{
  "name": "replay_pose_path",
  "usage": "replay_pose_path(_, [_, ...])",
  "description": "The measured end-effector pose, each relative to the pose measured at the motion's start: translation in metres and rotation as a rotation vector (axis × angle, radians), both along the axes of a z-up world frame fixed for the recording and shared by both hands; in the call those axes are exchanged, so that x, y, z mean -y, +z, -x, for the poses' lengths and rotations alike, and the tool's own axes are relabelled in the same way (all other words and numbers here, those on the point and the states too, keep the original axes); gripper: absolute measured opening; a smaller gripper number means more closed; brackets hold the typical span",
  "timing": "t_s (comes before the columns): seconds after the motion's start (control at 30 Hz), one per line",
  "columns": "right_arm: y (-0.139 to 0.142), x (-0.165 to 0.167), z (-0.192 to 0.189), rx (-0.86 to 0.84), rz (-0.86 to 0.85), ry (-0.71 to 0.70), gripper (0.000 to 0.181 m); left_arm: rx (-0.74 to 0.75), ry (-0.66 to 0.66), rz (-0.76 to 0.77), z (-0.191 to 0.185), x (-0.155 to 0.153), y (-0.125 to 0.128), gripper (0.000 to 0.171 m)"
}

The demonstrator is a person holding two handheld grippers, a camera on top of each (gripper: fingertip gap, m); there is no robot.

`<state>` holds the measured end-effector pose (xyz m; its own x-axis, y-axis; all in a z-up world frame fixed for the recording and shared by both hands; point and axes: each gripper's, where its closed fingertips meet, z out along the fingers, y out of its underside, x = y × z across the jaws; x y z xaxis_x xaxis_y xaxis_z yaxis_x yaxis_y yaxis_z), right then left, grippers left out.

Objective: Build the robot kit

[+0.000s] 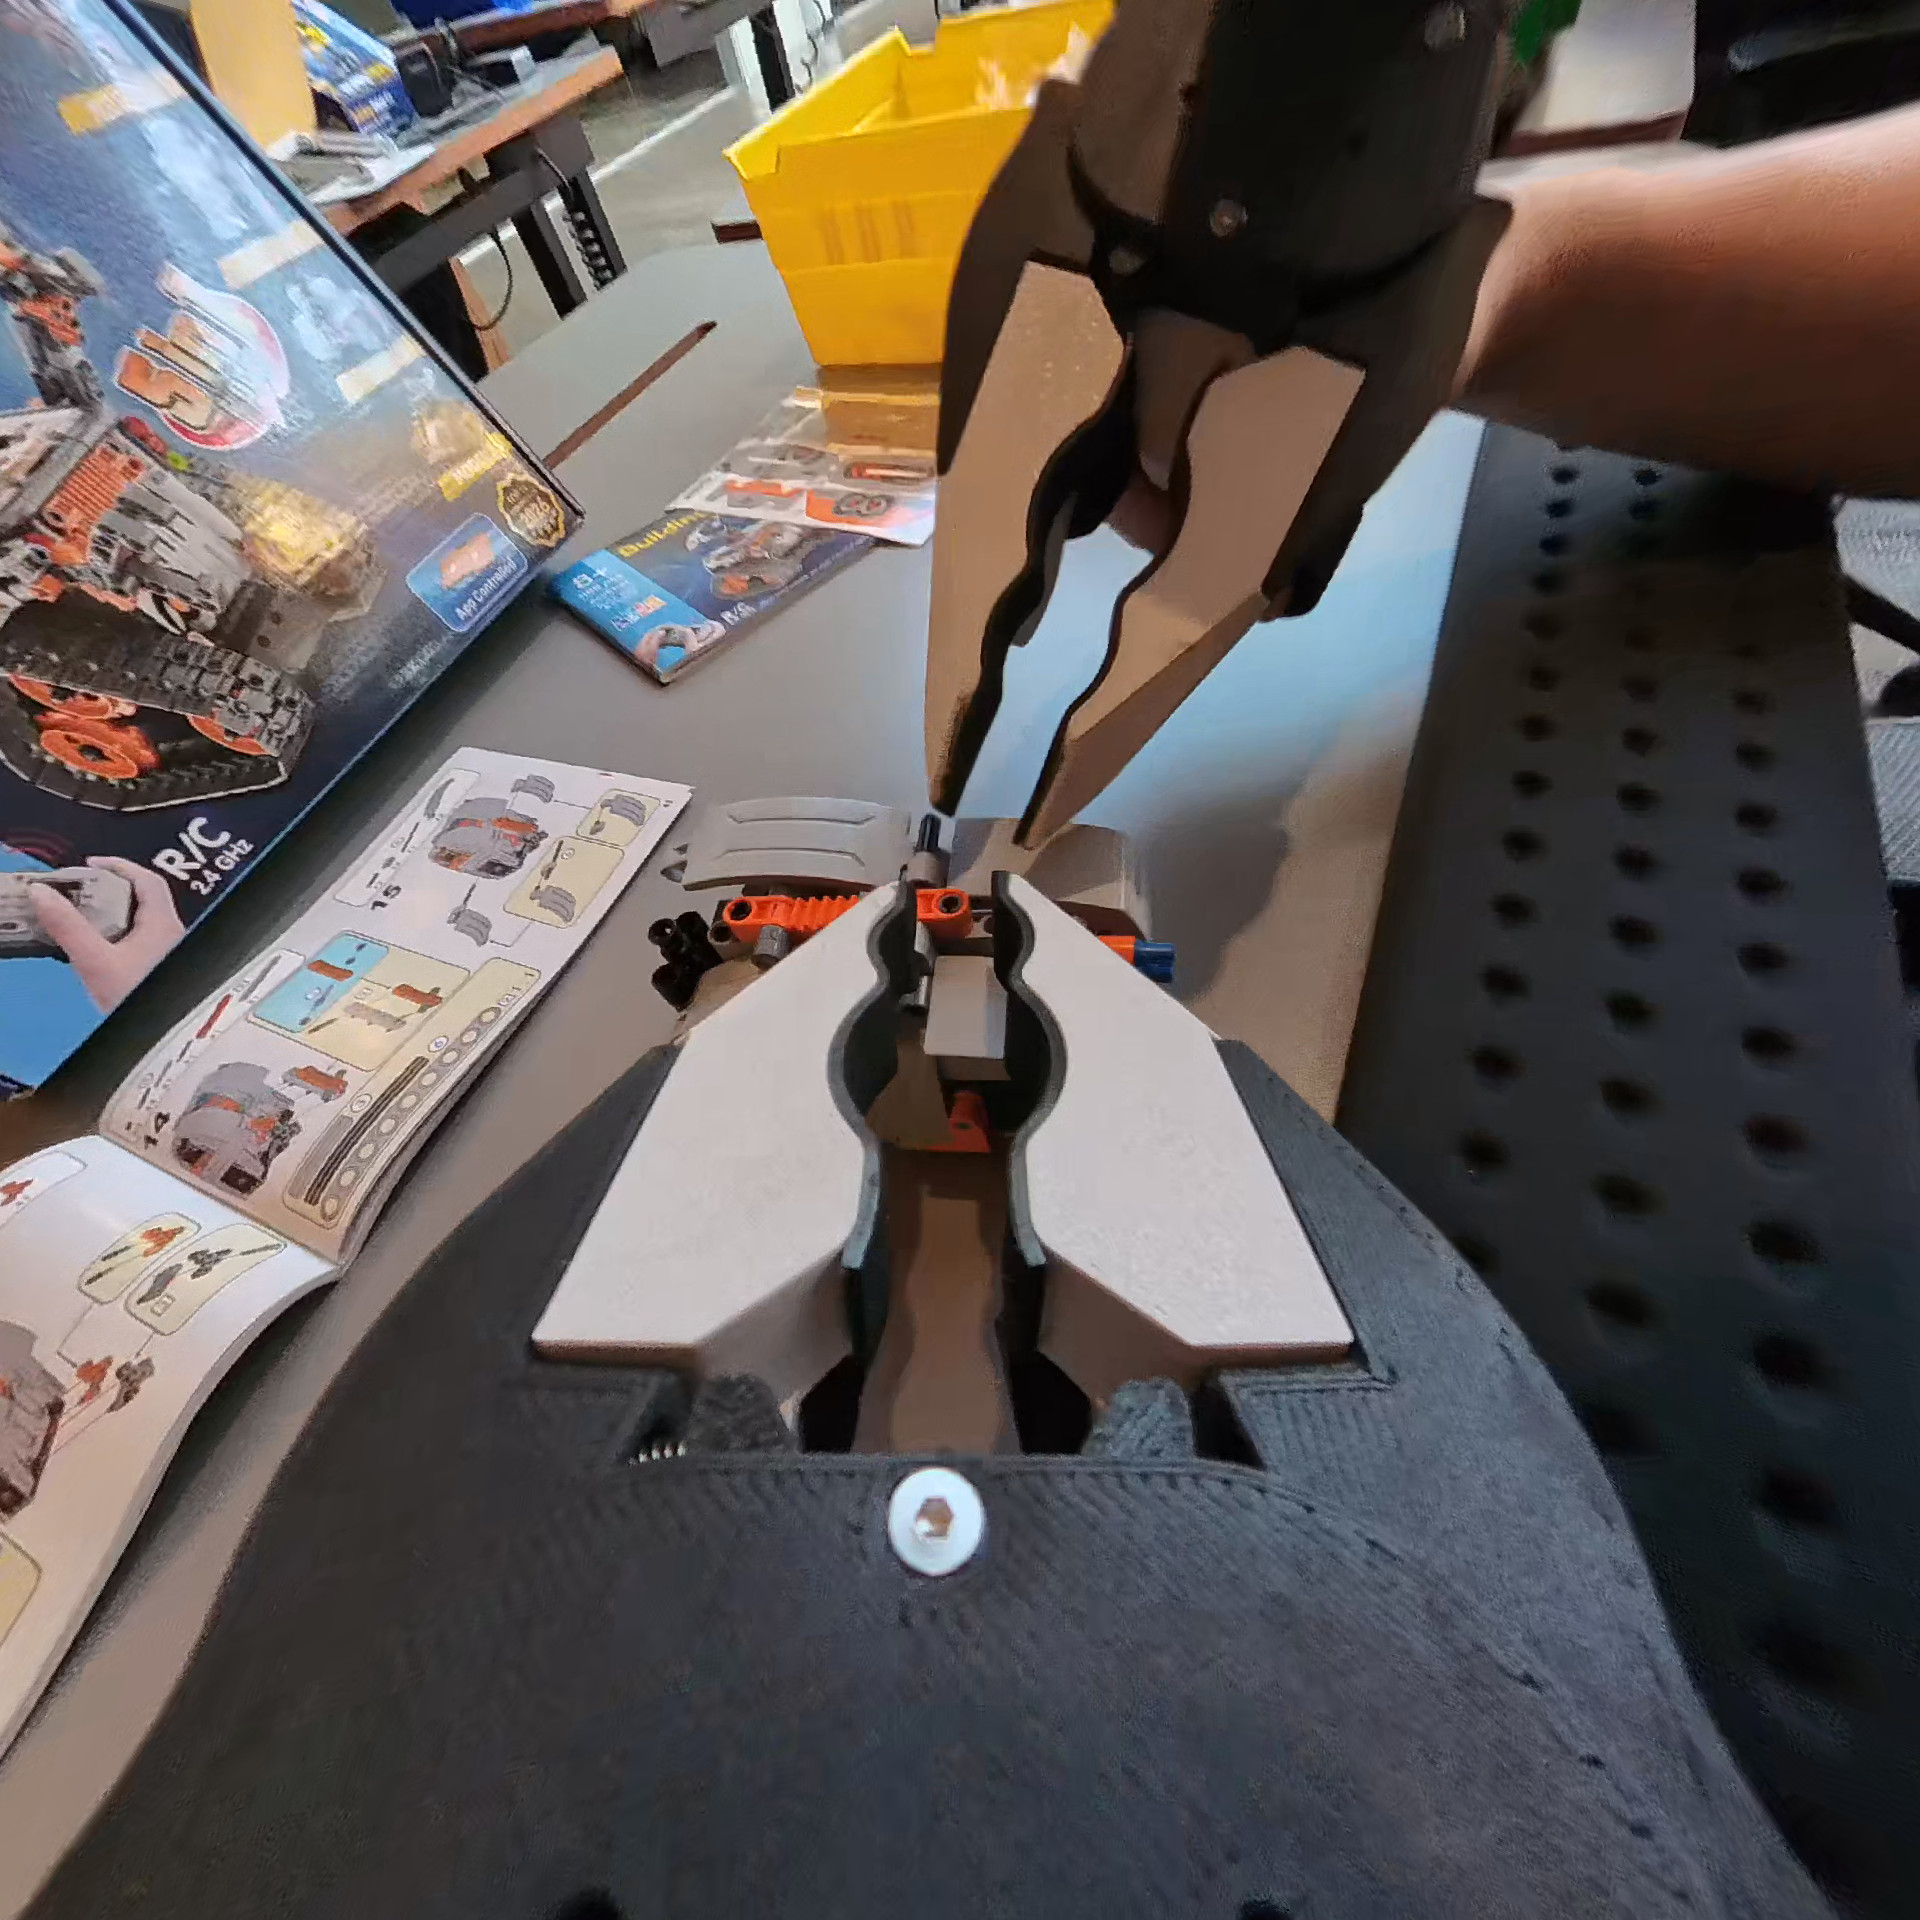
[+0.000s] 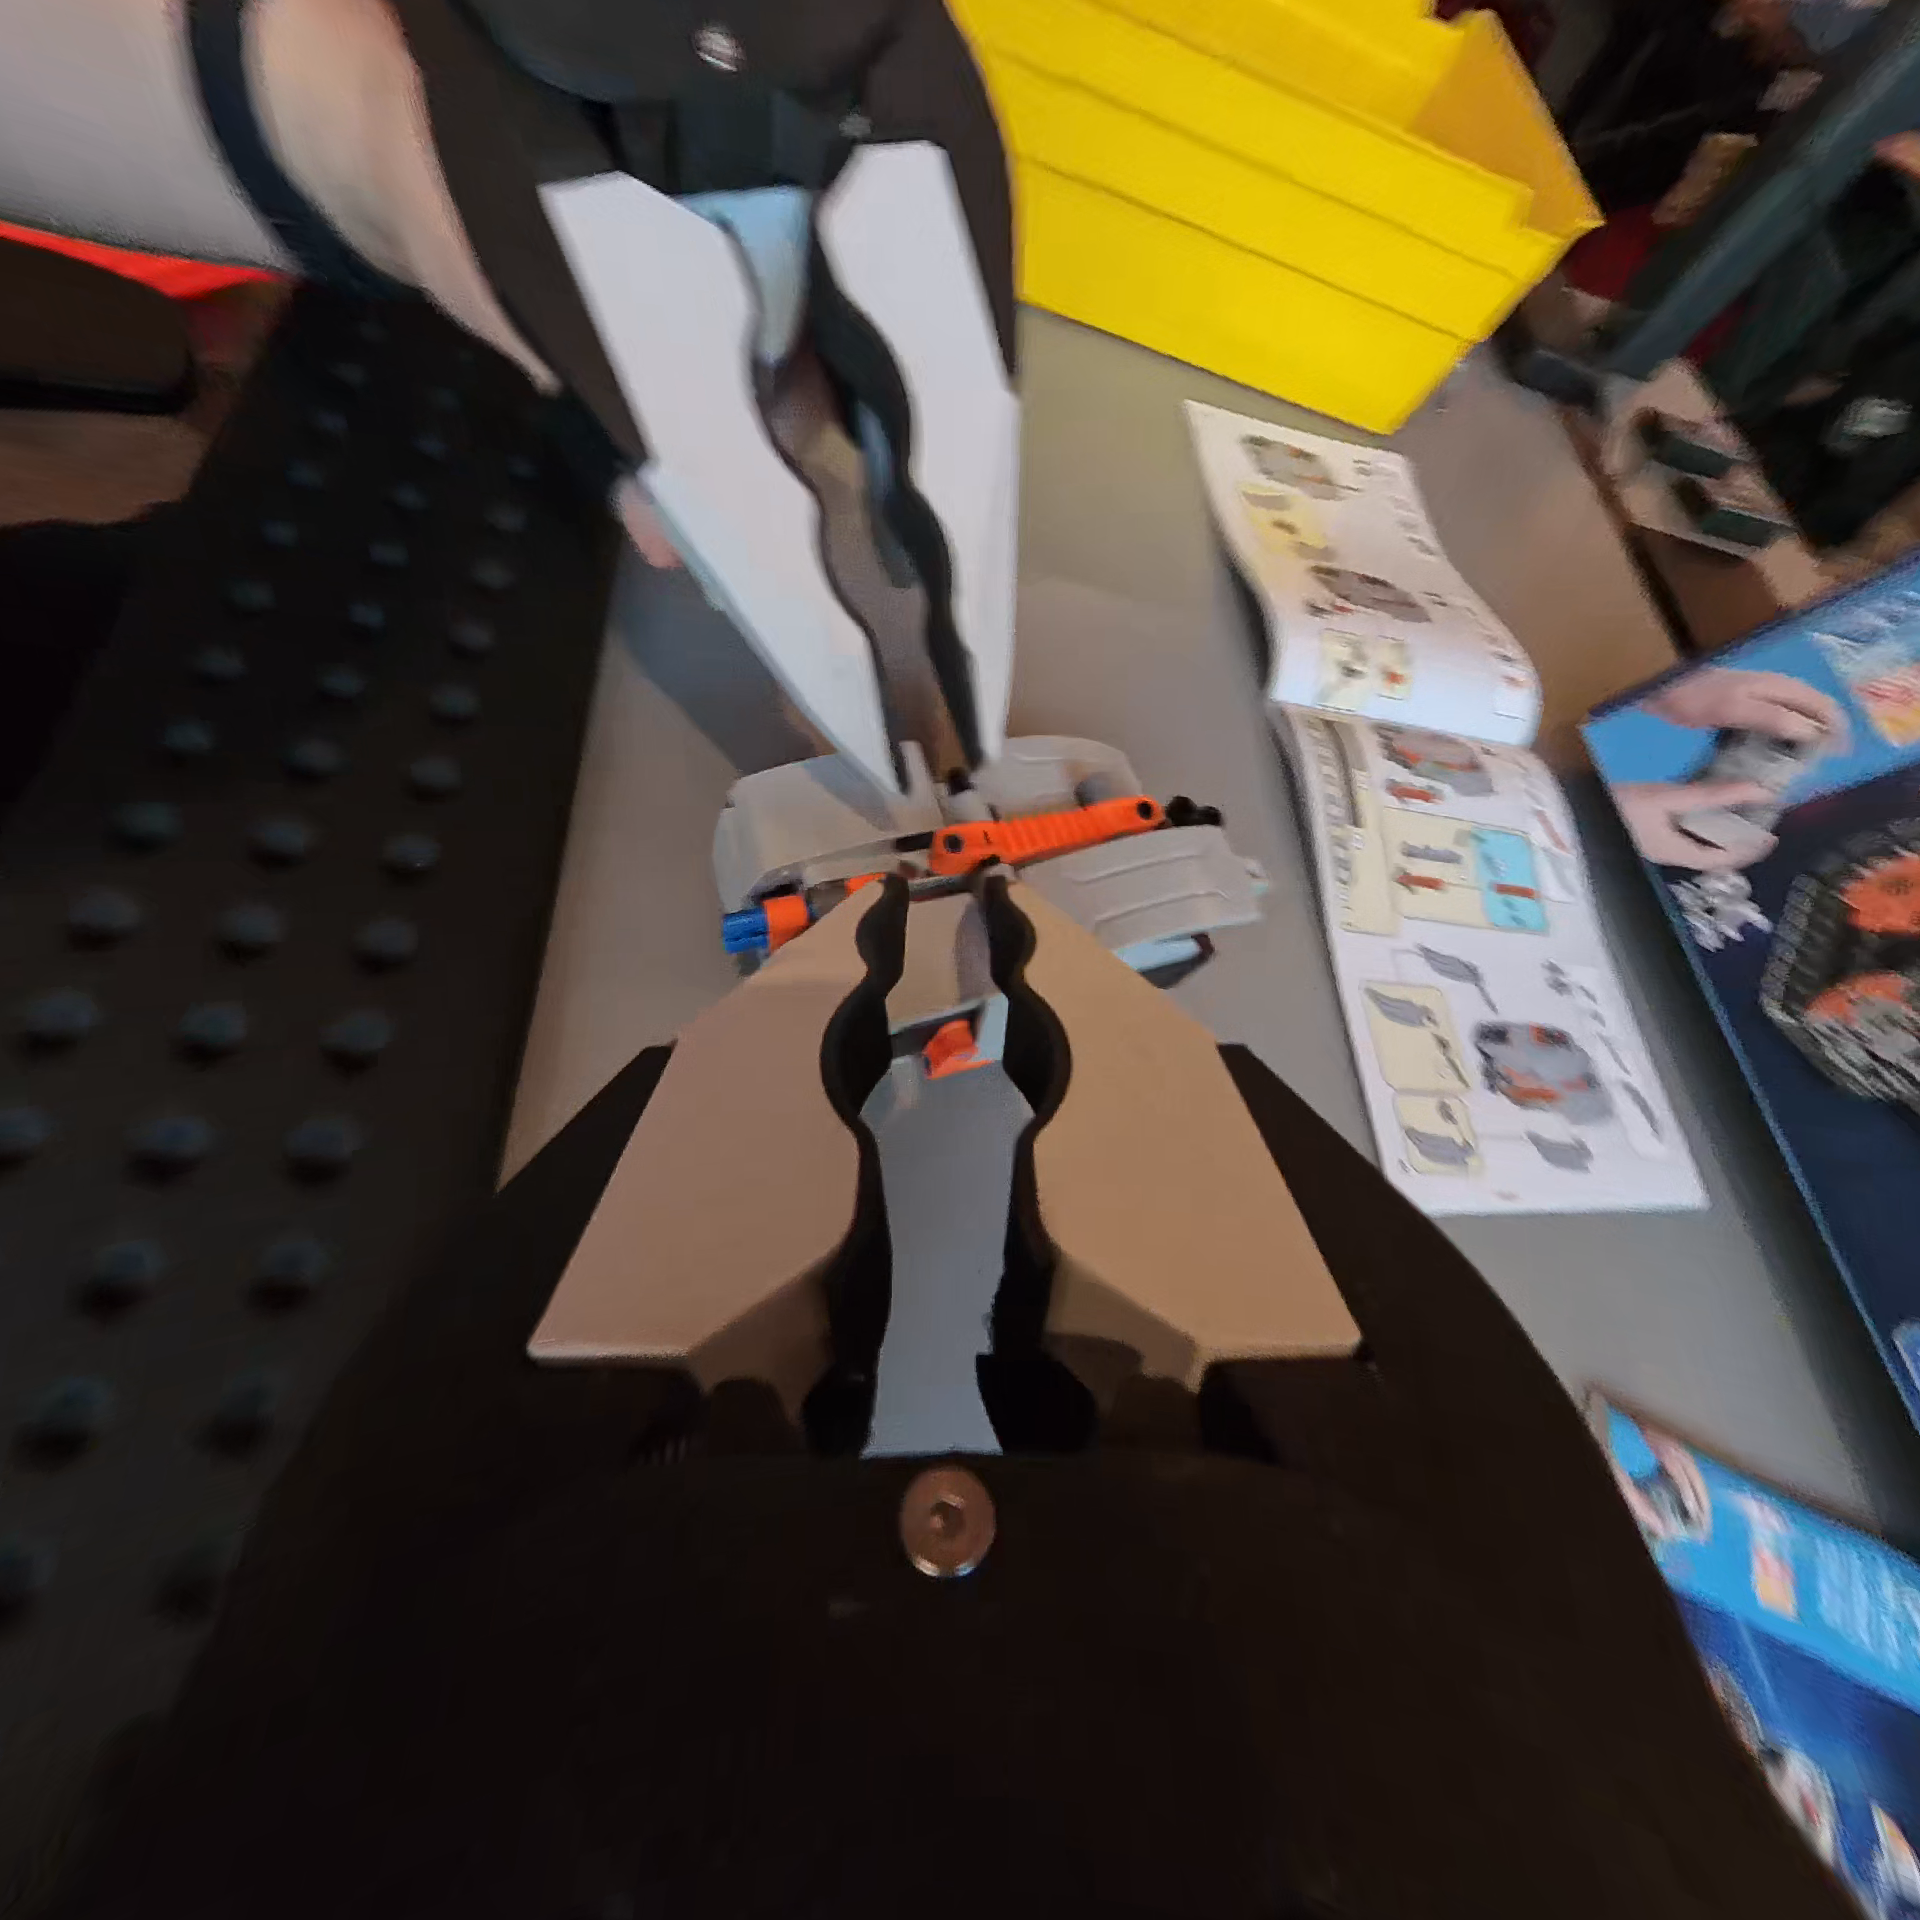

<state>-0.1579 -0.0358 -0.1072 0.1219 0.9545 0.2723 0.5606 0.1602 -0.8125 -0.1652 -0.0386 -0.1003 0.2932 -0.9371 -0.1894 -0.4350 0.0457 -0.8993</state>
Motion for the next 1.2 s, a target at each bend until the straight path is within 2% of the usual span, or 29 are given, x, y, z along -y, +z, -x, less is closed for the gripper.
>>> replay_pose_path(0.17, [0.003,-0.008,0.004,-0.008,0.008,0.085,0.015,-0.009,-0.029,0.032,-0.01,-0.006,-0.009,0.012])
replay_pose_path(0.33, [0.019,-0.013,0.002,-0.154,0.128,0.093,0.016,0.017,-0.063,0.048,-0.009,-0.005,-0.01,0.011])
replay_pose_path(0.47, [0.007,-0.011,0.004,-0.045,-0.018,0.158,0.021,0.001,-0.074,0.006,-0.009,-0.008,-0.012,0.015])
replay_pose_path(0.63, [-0.01,-0.013,0.008,0.046,0.004,0.205,0.007,-0.025,-0.109,-0.003,-0.009,-0.01,-0.013,0.016])
replay_pose_path(0.8, [-0.011,-0.013,0.011,0.035,0.025,0.23,0.006,-0.075,-0.143,-0.078,-0.009,-0.01,-0.016,0.02])
replay_pose_path(0.97, [-0.012,-0.013,0.01,0.051,0.043,0.223,0.006,-0.097,-0.165,-0.165,-0.01,-0.01,-0.017,0.017])
replay_pose_path(1.17, [-0.013,-0.013,0.008,0.079,-0.006,0.245,0.005,-0.077,-0.205,-0.17,-0.009,-0.009,-0.017,0.017])
replay_pose_path(1.2, [-0.013,-0.014,0.007,0.068,-0.006,0.241,0.005,-0.067,-0.203,-0.173,-0.009,-0.009,-0.017,0.012])
